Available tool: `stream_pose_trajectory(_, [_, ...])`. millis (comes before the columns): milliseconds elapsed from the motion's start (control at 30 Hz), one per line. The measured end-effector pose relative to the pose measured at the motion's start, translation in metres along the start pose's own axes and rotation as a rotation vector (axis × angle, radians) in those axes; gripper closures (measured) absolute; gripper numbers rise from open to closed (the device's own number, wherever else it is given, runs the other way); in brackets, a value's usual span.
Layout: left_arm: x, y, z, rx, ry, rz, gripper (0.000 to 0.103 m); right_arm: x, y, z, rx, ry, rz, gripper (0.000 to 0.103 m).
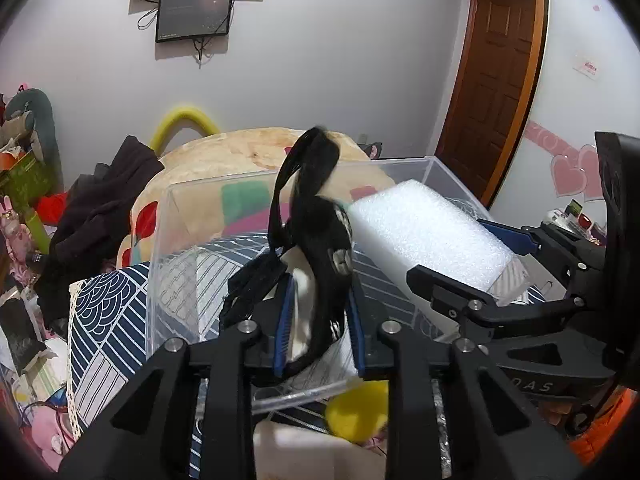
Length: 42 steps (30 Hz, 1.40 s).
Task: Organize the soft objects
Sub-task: 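Lower the cream bag into the clear box with the left gripper while the right drops the foam block in, then grasp the yellow felt ball with the left gripper while the right grasps the yellow sponge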
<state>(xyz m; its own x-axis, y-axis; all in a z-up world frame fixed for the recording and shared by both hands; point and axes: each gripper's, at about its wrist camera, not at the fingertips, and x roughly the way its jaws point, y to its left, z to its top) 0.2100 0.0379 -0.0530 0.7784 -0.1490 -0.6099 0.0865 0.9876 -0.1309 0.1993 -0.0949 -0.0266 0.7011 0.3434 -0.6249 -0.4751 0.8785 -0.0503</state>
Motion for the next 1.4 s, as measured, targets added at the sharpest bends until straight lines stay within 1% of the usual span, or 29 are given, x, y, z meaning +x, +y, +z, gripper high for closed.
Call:
stream_pose_trajectory(33, [-0.003,-0.002,-0.001,0.005,-0.003,-0.002,0.074,-0.002,0.000,0.000,-0.002,-0.004,0.001,0.023])
stream_pose_trajectory(100, [-0.010,-0.004,-0.002,0.012,-0.014,-0.002,0.067,-0.009,-0.001,-0.002,-0.008,-0.016,-0.006,0.023])
stream_pose_trajectory(233, [-0.026,-0.007,-0.002,0.019,-0.054,-0.004,0.058,-0.022,-0.004,-0.003,-0.001,-0.045,-0.003,0.022])
stream_pose_trajectory(300, [-0.037,-0.010,-0.002,0.027,-0.080,-0.004,0.050,-0.028,-0.006,-0.002,0.002,-0.064,-0.004,0.022])
stream_pose_trajectory(433, [-0.055,-0.013,0.000,0.035,-0.122,-0.003,0.043,-0.044,-0.009,-0.001,0.005,-0.104,0.006,0.022])
stream_pose_trajectory(500, [-0.064,-0.015,0.000,0.039,-0.139,-0.007,0.037,-0.049,-0.006,0.000,-0.006,-0.121,0.010,0.021])
stream_pose_trajectory(567, [-0.071,-0.017,0.000,0.040,-0.155,-0.004,0.035,-0.055,-0.005,0.001,-0.019,-0.140,0.010,0.018])
stream_pose_trajectory(633, [-0.077,-0.017,-0.001,0.038,-0.165,-0.004,0.030,-0.059,-0.003,-0.001,-0.031,-0.151,0.013,0.018])
stream_pose_trajectory(700, [-0.082,-0.015,-0.003,0.034,-0.172,-0.003,0.019,-0.063,0.001,-0.003,-0.045,-0.161,0.010,0.018])
stream_pose_trajectory(733, [-0.084,-0.014,-0.006,0.029,-0.174,-0.001,0.017,-0.066,0.001,-0.005,-0.049,-0.169,0.008,0.018])
stream_pose_trajectory(800, [-0.084,-0.013,-0.012,0.023,-0.164,-0.002,0.016,-0.068,0.001,-0.008,-0.050,-0.177,0.010,0.018])
stream_pose_trajectory(933, [-0.076,-0.014,-0.029,0.025,-0.118,0.005,0.016,-0.071,0.001,-0.018,-0.041,-0.178,0.002,0.017])
stream_pose_trajectory(1100, [-0.055,-0.016,-0.043,0.005,-0.036,-0.016,0.016,-0.063,-0.008,-0.037,-0.012,-0.137,-0.013,0.017])
stream_pose_trajectory(1133, [-0.051,-0.017,-0.045,0.001,-0.024,-0.017,0.017,-0.059,-0.010,-0.041,-0.004,-0.124,-0.017,0.017])
stream_pose_trajectory(1200, [-0.042,-0.018,-0.051,-0.005,0.006,-0.011,0.028,-0.056,-0.012,-0.050,0.010,-0.103,-0.023,0.017])
stream_pose_trajectory(1300, [-0.030,-0.021,-0.059,-0.024,0.049,-0.025,0.033,-0.047,-0.017,-0.063,0.033,-0.066,-0.025,0.018])
stream_pose_trajectory(1400, [-0.021,-0.024,-0.064,-0.030,0.079,-0.034,0.035,-0.037,-0.021,-0.076,0.051,-0.025,-0.014,0.019])
